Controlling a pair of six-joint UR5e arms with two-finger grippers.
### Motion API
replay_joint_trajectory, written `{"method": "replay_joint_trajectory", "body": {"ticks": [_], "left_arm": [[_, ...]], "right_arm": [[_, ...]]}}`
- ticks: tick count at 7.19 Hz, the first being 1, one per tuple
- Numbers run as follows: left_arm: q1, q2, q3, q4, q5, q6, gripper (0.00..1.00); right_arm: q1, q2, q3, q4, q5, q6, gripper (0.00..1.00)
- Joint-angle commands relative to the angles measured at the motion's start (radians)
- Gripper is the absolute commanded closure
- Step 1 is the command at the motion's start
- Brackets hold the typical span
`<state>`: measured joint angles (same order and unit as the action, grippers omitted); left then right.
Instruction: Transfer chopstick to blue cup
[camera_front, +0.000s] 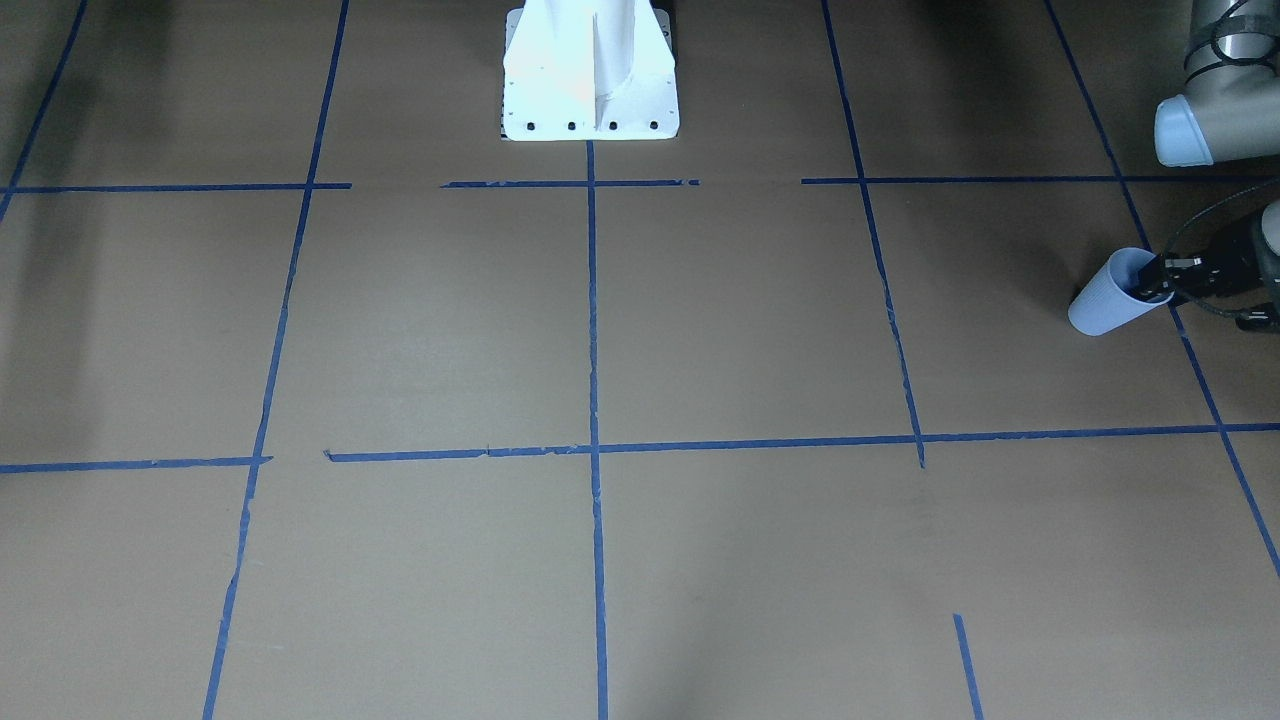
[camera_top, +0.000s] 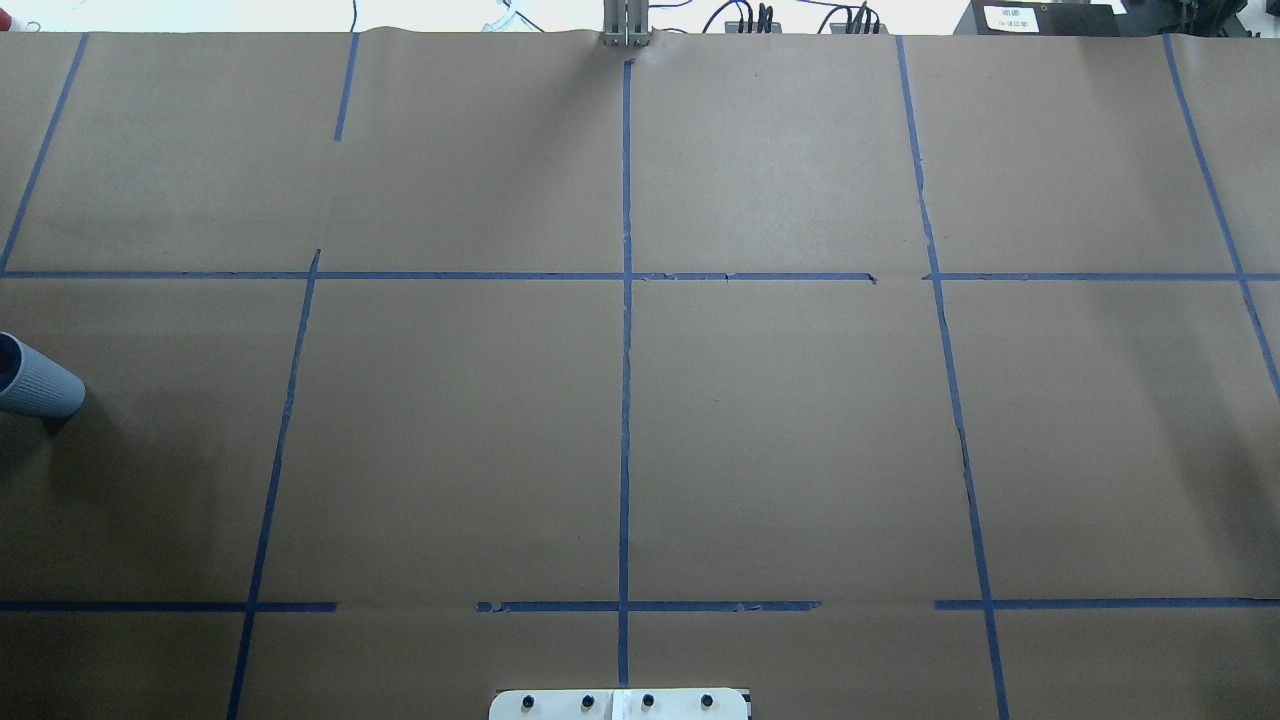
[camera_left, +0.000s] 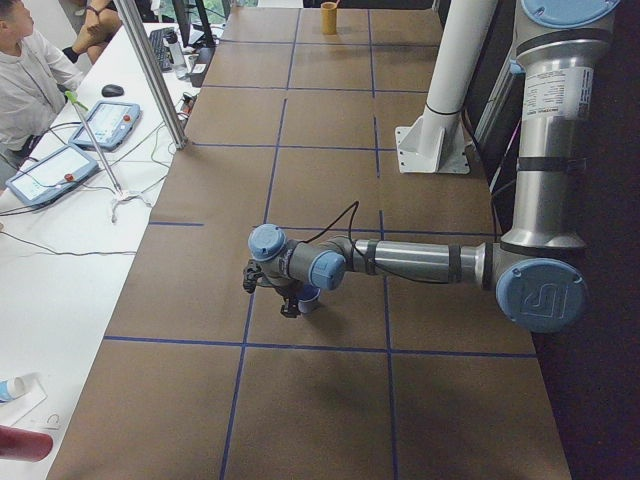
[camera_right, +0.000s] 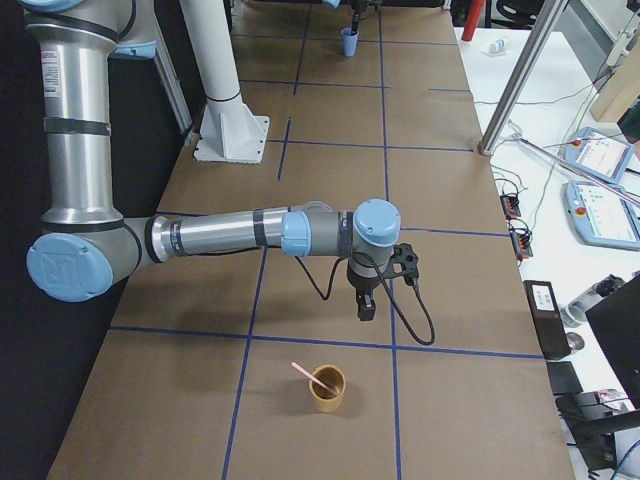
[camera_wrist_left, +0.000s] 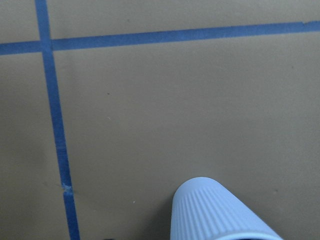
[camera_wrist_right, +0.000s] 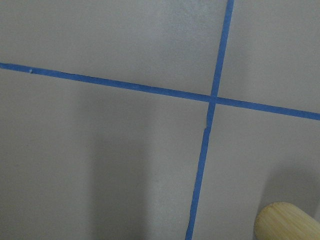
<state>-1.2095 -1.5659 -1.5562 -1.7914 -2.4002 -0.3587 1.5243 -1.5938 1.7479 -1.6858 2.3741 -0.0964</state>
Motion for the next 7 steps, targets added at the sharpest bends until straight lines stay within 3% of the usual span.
{"method": "replay_joint_trajectory", "body": {"ticks": [1, 3, 5, 6, 7], "left_arm": [[0.002, -0.047, -0.048, 0.009, -0.005, -0.123, 1.00], [0.089, -0.129, -0.206, 0.021, -0.013, -0.416, 1.00], [0.247, -0.311, -0.278, 0.021, 0.006, -0.773, 1.00], [0.384, -0.442, -0.275, 0.021, 0.085, -0.960, 1.00], [0.530, -0.545, -0.256, 0.024, 0.262, -1.059, 1.00]], "right_arm": [[-0.007, 0.000, -0.001, -0.002, 0.002, 0.004, 0.00], [-0.010, 0.000, -0.001, -0.002, 0.017, 0.006, 0.00], [-0.021, 0.000, -0.001, 0.000, 0.017, 0.007, 0.00], [-0.026, 0.000, -0.001, 0.000, 0.016, 0.007, 0.00], [-0.027, 0.000, -0.001, -0.002, 0.016, 0.009, 0.00]]}}
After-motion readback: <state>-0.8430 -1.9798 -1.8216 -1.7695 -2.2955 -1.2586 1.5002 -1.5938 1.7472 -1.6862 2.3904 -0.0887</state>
